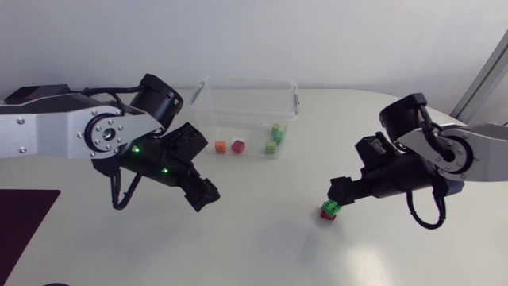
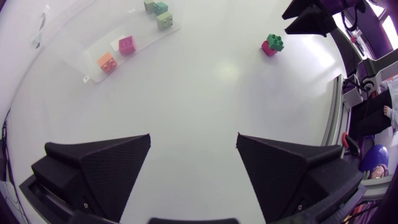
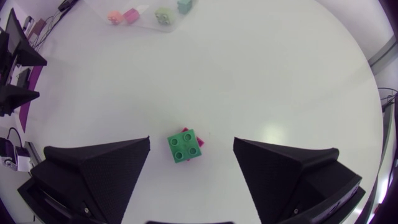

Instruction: Place the duplo bricks in the container

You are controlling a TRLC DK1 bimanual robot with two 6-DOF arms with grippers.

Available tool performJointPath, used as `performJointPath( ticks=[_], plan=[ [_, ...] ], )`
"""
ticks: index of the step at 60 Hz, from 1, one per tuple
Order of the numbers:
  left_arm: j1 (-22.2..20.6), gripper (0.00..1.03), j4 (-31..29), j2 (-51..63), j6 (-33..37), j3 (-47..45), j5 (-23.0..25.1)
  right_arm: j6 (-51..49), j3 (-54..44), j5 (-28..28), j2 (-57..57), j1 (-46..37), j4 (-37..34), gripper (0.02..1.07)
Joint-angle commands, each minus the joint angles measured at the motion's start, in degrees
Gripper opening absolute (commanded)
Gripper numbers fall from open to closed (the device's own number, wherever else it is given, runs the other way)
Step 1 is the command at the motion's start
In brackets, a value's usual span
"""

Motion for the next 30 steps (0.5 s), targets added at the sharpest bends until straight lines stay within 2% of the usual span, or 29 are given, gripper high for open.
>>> performJointPath(
  ticks=[1,5,9,19,30],
  plan=[
    [-1.32,0.96,1.19,1.69,1.40,-0.49,0.23,-1.84,-1.52,1.62,2.79,1.53,0.72,0.96],
    [-2.12,0.96,2.15,2.39,1.49,-0.49,0.23,-2.19,-1.87,1.97,4.02,2.50,1.25,0.95],
    [-3.08,0.96,3.38,2.66,1.84,-0.75,0.14,-2.28,-2.05,2.15,4.46,3.20,1.51,0.87],
    [-4.84,0.96,8.92,3.10,4.21,-2.24,0.14,-3.60,-3.10,2.85,7.44,4.08,2.92,0.86],
    [-6.86,0.96,11.73,4.06,6.06,-2.42,0.23,-5.18,-4.51,3.82,8.85,4.17,6.26,0.59]
  ],
)
